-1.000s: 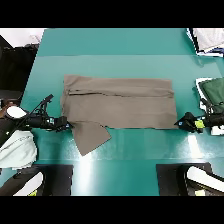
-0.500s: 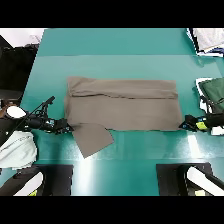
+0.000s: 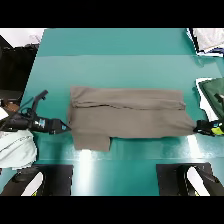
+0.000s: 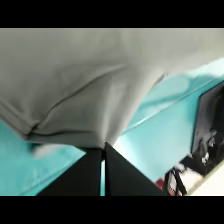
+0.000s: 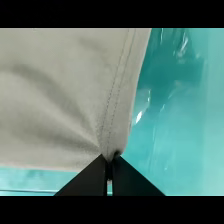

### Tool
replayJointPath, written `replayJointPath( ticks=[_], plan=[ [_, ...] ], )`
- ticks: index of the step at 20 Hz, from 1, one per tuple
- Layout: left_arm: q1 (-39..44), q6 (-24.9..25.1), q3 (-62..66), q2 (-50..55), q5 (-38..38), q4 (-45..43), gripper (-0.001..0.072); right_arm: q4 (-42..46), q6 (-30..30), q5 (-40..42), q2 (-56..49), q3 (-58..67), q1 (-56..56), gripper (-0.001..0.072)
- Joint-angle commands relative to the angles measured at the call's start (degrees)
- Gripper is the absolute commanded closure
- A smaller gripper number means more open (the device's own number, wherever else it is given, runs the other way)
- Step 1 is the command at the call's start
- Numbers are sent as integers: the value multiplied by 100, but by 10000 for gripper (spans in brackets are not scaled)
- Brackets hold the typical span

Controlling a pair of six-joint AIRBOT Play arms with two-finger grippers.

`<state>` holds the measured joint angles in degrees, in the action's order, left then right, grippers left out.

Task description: Fold the shirts.

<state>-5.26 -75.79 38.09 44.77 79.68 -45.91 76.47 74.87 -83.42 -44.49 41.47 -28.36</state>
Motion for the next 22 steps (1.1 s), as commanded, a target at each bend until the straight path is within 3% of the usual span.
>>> replayJointPath(
  ticks=[1, 10, 15, 16, 17, 18, 22],
  plan=[
    [0, -59, 817, 267, -431, 90, 685, -420, 74, -57, -140, 634, 15, 696],
    [-2, 127, 2188, 2529, -1458, 120, 684, -1134, 74, 190, -2328, 2057, 33, 696],
    [0, 125, 2800, 3377, -2323, 162, 682, -1255, 254, 752, -3445, 2813, 533, 691],
    [-2, 120, 2916, 3519, -2553, 210, 555, -1252, 387, 968, -3674, 3016, 671, 617],
    [-2, 114, 3008, 3633, -2796, 304, 255, -1255, 511, 1169, -3880, 3224, 785, 364],
    [-2, 63, 3082, 3718, -3042, 422, 122, -1261, 686, 1346, -4054, 3432, 874, 123],
    [-2, 120, 3193, 3759, -2959, 713, 122, -1294, 737, 1156, -4334, 4070, 1008, 117]
  ],
)
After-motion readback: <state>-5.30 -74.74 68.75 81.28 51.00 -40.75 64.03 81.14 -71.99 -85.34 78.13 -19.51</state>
